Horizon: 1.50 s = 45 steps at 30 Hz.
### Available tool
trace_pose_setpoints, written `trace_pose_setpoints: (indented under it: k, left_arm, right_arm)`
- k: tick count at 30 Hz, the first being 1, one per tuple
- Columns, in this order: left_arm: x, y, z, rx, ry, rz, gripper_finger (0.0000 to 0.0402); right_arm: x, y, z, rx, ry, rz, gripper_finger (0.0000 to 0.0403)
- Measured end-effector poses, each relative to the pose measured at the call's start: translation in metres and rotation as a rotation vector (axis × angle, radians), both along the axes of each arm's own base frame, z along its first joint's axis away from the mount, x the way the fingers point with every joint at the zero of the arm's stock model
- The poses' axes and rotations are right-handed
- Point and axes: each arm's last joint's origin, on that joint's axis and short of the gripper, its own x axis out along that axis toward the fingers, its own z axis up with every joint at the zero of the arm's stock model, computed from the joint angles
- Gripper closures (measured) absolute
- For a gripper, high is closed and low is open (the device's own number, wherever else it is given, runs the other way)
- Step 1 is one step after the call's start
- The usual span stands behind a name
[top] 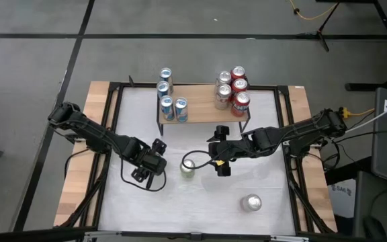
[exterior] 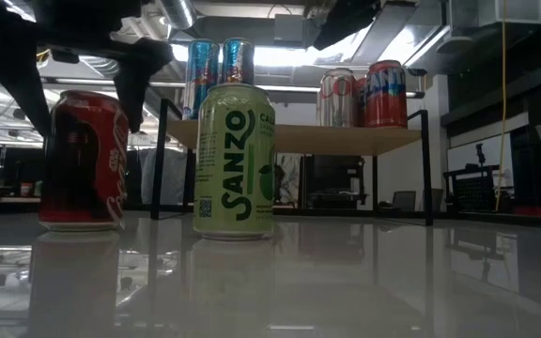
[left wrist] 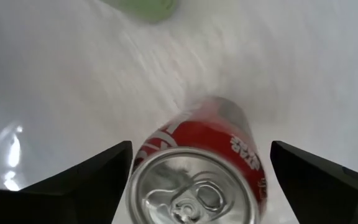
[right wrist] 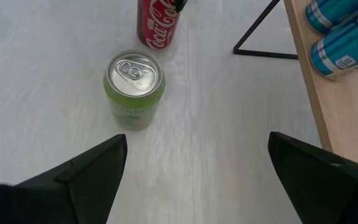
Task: Sort soda cans
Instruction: Put the red-white soda can on the shelf aligned with the red-silver soda cans
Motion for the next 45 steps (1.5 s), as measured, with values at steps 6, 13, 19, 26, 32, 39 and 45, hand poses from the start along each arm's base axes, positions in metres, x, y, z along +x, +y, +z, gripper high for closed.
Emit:
trace_pose_setpoints:
  k: [6, 13, 19, 26, 32, 39, 45]
  left_arm:
    - [0.0, 0.0, 0.0, -0.065, -0.026, 0.218, 0.003]
    - [0.003, 0.001, 0.002, -0.157, -0.127, 0.611, 0.003]
    - [0.004, 0.002, 0.003, -0.239, -0.197, 0.922, 0.003]
    - [0.005, 0.005, 0.003, -0.37, -0.274, 1.344, 0.003]
    - [0.003, 0.01, 0.002, -0.415, -0.285, 1.599, 0.003]
    - [-0.002, 0.016, 0.0, -0.432, -0.224, 1.833, 0.003]
    - [-0.004, 0.014, 0.0, -0.48, -0.092, 1.955, 0.003]
  right_arm:
    - [0.0, 0.0, 0.0, 0.0, 0.0, 0.0, 0.0022]
    - [0.0, 0.0, 0.0, 0.0, -0.001, 0.0, 0.0022]
    - [0.0, 0.0, 0.0, 0.0, -0.001, 0.0, 0.0022]
    - [0.0, 0.0, 0.0, 0.0, -0.002, 0.0, 0.0022]
    - [0.0, 0.0, 0.0, 0.0, -0.003, 0.0, 0.0022]
    - [0.0, 0.0, 0.0, 0.0, -0.004, 0.0, 0.0022]
    - [0.002, 0.0, 0.002, 0.005, -0.026, -0.001, 0.0022]
